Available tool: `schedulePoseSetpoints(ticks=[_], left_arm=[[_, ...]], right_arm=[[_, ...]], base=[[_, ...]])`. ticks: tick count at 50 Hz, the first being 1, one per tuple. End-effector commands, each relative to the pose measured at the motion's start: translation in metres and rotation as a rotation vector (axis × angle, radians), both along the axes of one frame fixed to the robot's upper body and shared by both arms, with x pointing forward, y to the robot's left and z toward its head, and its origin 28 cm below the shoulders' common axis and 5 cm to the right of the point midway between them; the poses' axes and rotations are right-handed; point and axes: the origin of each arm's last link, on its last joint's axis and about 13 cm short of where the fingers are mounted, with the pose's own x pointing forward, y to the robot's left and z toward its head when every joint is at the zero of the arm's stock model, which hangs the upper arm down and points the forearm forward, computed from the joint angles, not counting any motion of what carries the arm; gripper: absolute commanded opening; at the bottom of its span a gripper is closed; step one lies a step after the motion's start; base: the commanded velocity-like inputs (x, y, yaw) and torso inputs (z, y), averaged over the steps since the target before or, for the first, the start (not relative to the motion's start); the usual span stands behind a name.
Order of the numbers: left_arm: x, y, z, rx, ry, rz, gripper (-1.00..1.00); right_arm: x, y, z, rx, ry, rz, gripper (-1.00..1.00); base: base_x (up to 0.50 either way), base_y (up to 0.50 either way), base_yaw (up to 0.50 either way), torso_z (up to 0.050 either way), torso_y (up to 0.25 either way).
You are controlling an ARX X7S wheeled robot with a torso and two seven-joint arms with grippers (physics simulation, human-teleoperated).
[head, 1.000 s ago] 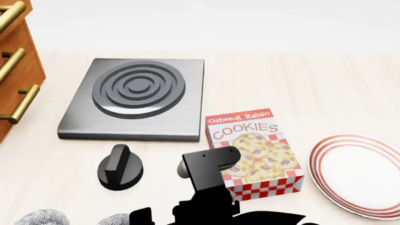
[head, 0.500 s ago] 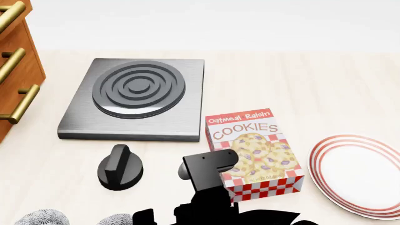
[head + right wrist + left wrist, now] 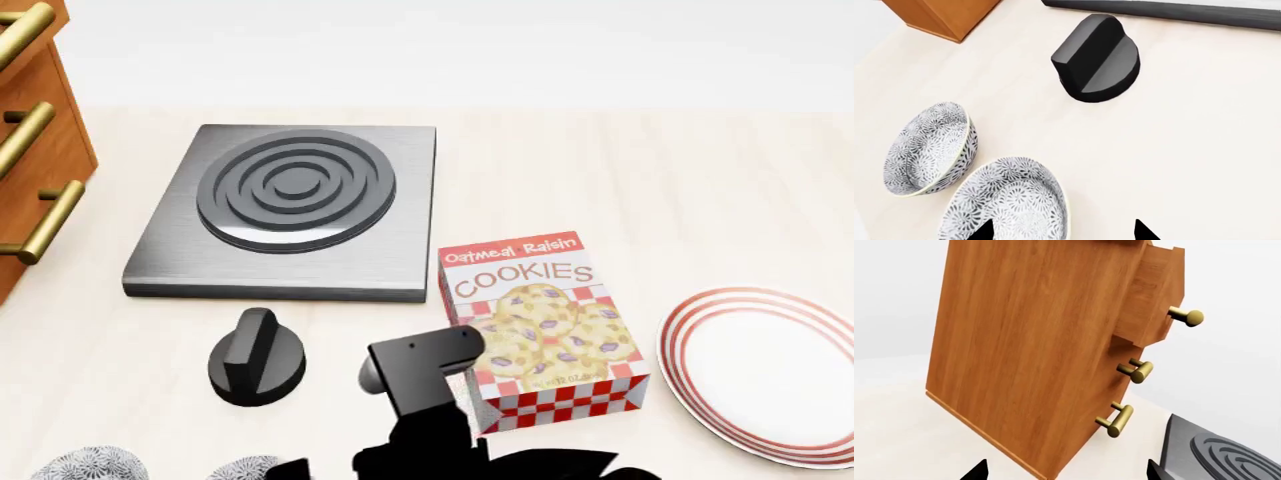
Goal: Pick the akita bowl from table center and place it on the plate.
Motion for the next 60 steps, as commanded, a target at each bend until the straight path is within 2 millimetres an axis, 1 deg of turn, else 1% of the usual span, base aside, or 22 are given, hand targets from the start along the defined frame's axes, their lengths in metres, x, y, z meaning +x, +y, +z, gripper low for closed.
schedulePoseSetpoints(ticks=[1,18,23,32,48,55,60], left_arm=[[0.0,0.0,0.0,-0.003,0.0,0.004,1.0],[0.0,0.0,0.0,-0.004,-0.001,0.004,1.0],[0.0,-0.001,0.0,-0.004,0.001,0.001,1.0],[0.001,-0.001,0.0,-0.004,0.001,-0.001,1.0],[0.0,-0.001,0.001,-0.007,0.0,0.002,1.0],[0.0,0.0,0.001,-0.007,-0.001,0.004,1.0],[0.0,0.0,0.001,-0.008,-0.001,0.004,1.0]], right_arm=[[0.001,0.004,-0.005,-0.003,0.014,0.026,1.0],[0.002,0.004,-0.013,-0.008,0.031,0.029,1.0],[0.002,0.003,-0.019,-0.002,0.044,0.023,1.0],[0.005,0.002,-0.019,0.0,0.045,0.016,1.0],[0.005,0.005,-0.023,0.0,0.056,0.035,1.0],[0.007,0.005,-0.029,-0.005,0.071,0.04,1.0],[0.008,0.005,-0.028,-0.005,0.071,0.04,1.0]], base=[[0.0,0.0,0.0,0.0,0.0],[0.0,0.0,0.0,0.0,0.0],[0.0,0.0,0.0,0.0,0.0],[0.0,0.0,0.0,0.0,0.0],[0.0,0.0,0.0,0.0,0.0],[0.0,0.0,0.0,0.0,0.0],[0.0,0.0,0.0,0.0,0.0]])
